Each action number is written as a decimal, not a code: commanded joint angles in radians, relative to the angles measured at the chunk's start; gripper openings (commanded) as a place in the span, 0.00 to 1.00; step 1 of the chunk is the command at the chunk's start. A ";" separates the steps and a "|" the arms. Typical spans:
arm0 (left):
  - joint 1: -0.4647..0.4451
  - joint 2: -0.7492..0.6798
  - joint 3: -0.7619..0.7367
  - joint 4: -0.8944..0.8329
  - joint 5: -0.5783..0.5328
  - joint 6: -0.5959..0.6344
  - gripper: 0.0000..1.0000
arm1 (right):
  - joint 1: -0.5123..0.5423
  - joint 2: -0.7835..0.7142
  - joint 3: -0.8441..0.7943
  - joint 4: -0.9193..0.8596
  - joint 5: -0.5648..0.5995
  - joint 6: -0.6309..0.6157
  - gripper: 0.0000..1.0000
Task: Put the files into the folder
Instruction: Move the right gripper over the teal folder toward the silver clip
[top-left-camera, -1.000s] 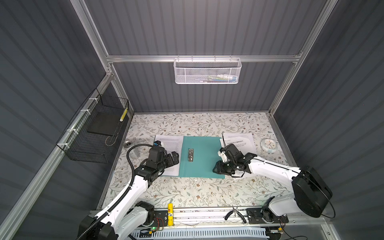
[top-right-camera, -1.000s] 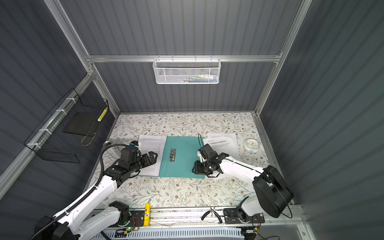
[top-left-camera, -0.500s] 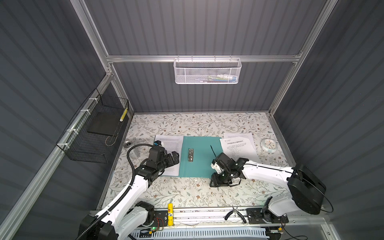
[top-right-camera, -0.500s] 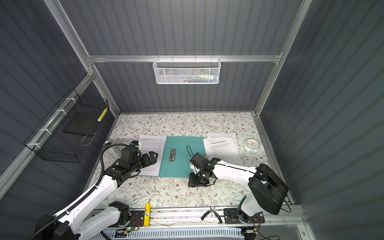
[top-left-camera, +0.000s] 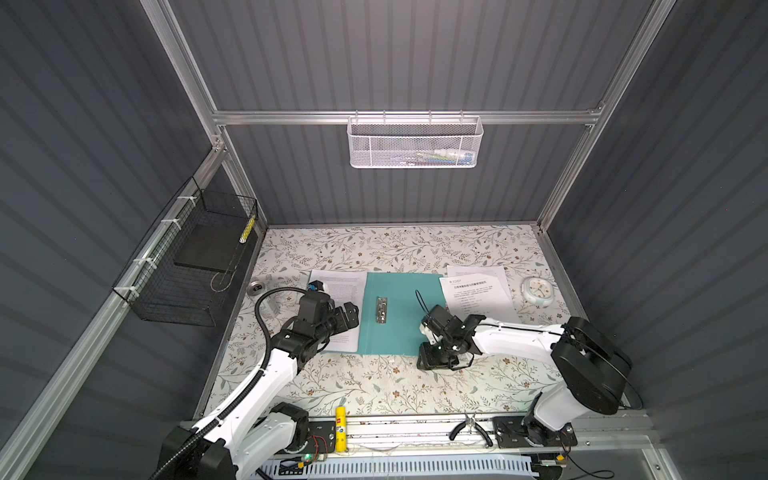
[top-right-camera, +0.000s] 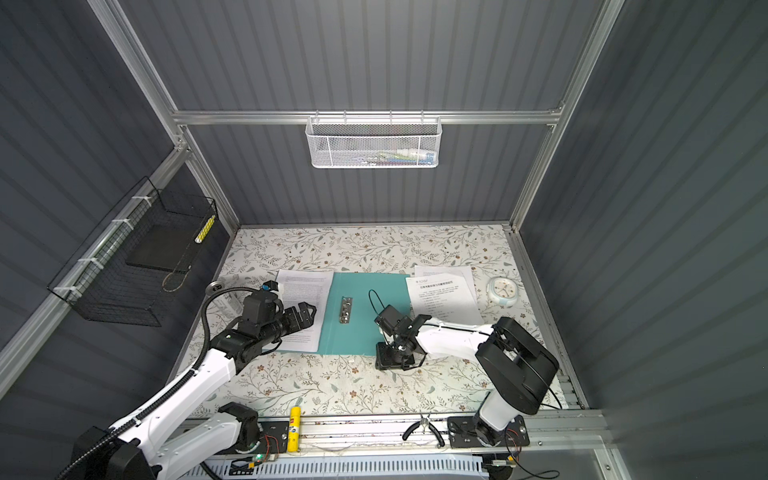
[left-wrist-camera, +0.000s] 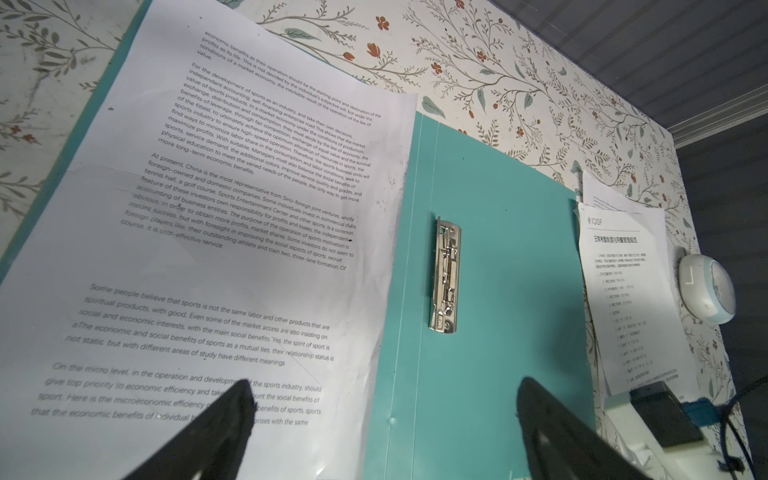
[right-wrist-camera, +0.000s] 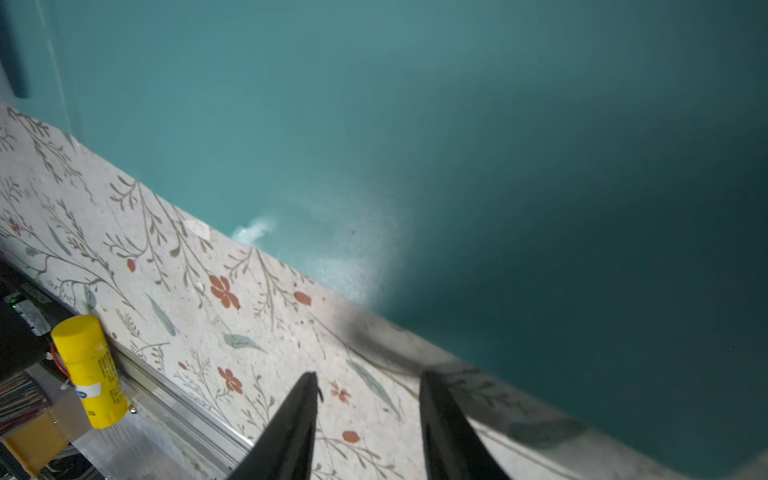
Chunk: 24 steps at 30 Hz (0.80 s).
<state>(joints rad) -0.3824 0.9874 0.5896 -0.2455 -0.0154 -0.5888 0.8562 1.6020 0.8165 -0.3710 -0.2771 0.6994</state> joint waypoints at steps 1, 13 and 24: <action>0.006 -0.022 -0.012 0.006 -0.008 -0.008 0.99 | -0.005 0.035 -0.007 -0.023 0.104 0.024 0.43; 0.005 -0.018 -0.030 0.026 -0.006 -0.006 0.99 | -0.049 0.009 0.019 -0.065 0.204 0.005 0.42; 0.006 -0.015 -0.045 0.004 0.015 -0.005 0.95 | -0.081 -0.078 0.243 -0.011 0.005 -0.096 0.33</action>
<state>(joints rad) -0.3824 0.9672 0.5606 -0.2317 -0.0174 -0.5915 0.7967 1.4811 0.9855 -0.3798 -0.2314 0.6582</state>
